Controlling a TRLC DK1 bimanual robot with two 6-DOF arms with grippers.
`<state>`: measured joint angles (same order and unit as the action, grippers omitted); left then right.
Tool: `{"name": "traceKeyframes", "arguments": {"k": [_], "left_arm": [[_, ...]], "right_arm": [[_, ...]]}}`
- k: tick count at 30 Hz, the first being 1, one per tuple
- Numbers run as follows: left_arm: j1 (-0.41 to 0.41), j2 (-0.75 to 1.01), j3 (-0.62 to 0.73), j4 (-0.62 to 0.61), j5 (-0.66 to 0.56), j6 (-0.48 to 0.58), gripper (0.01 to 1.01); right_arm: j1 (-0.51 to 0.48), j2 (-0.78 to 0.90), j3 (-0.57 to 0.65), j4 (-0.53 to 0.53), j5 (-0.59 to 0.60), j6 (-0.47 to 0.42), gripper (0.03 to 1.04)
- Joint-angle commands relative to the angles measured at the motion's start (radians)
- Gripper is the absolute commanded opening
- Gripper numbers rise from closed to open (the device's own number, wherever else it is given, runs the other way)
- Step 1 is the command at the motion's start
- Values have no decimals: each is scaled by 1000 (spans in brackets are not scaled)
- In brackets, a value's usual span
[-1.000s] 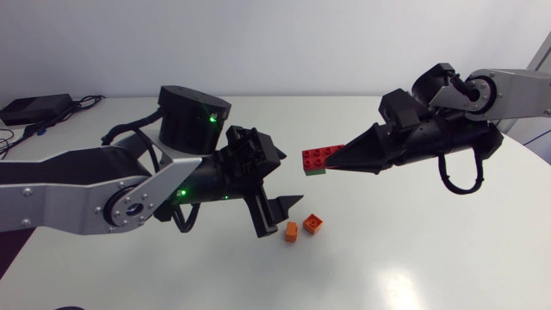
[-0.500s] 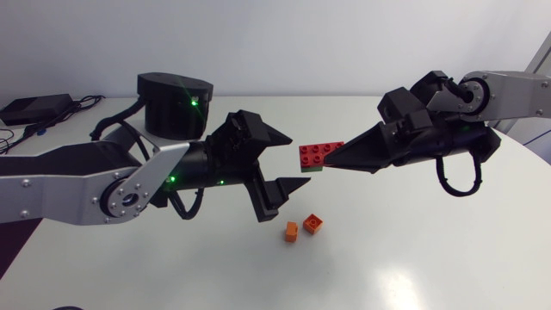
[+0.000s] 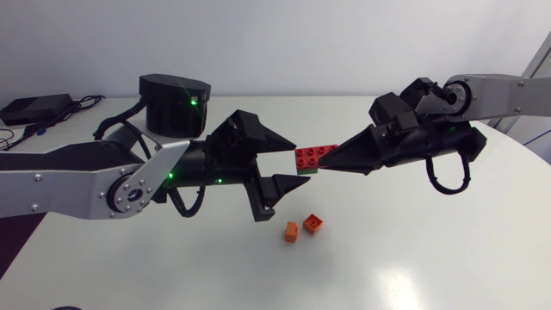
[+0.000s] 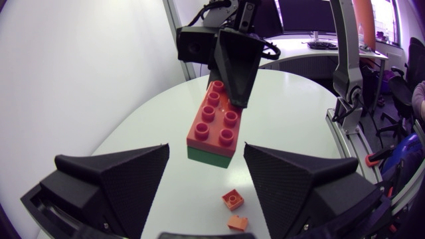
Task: Disassemble duplo
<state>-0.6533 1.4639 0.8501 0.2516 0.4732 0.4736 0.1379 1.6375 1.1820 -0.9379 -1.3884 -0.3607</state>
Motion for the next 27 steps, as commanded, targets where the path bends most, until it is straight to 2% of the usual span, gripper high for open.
{"name": "traceKeyframes", "arguments": {"k": [1, 6, 8, 12, 14, 15, 27], "left_arm": [[18, 18, 7, 18, 18, -12, 764], [24, 26, 7, 31, 24, -12, 752], [23, 26, 6, 43, 24, -15, 644], [17, 32, 12, 46, 25, -16, 516], [12, 35, 10, 51, 24, -15, 366], [9, 35, 7, 55, 25, -16, 321], [-26, 15, -37, 104, 25, 13, 305]], "right_arm": [[15, 8, 28, -19, -18, -21, 187], [25, 10, 24, -18, -18, -20, 187], [25, 8, 21, -18, -18, -20, 187], [22, 5, 19, -19, -20, -20, 187], [20, 2, 18, -19, -21, -20, 189], [19, 1, 18, -19, -23, -20, 189], [23, -11, 34, -42, -43, -17, 189]]}}
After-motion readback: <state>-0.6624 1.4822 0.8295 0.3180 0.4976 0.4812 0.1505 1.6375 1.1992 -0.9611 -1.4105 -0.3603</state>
